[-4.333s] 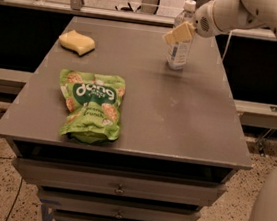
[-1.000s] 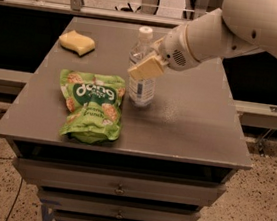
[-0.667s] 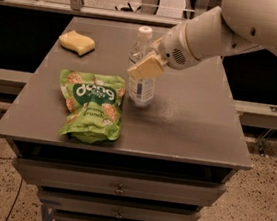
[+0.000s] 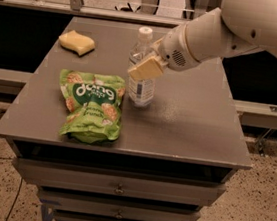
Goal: Move blue plastic bottle near green rice chip bag
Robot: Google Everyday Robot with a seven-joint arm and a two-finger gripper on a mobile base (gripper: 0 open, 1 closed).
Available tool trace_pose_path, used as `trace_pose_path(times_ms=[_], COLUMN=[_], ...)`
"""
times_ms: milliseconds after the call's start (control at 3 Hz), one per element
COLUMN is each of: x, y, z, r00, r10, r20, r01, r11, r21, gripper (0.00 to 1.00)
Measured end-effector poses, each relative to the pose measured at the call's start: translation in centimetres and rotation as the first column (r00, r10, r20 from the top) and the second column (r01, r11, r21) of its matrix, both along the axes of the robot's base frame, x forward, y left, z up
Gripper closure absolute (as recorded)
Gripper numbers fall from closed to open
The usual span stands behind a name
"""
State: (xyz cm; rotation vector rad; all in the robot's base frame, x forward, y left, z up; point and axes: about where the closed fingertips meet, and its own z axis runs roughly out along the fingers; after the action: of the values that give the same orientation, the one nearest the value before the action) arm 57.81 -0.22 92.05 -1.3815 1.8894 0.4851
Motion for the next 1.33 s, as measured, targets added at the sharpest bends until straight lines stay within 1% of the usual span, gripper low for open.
trace_pose_path(times_ms=[333,667,1000,1333], x=[-0.2,-0.3,-0.7,-0.8], y=[0.2,0.3,0.7,0.6], z=[0.2,0.2,-0.7,-0.9], r00=[1.0000,1.0000,0.9997,0.9996], r10=[0.006,0.009,0.023,0.025], r20=[-0.002,-0.003,-0.009,-0.009], r01=[-0.006,-0.009,-0.024,-0.026], r11=[1.000,1.000,1.000,0.999], r21=[-0.005,-0.008,-0.020,-0.026], gripper=[0.27,0.05,0.00,0.00])
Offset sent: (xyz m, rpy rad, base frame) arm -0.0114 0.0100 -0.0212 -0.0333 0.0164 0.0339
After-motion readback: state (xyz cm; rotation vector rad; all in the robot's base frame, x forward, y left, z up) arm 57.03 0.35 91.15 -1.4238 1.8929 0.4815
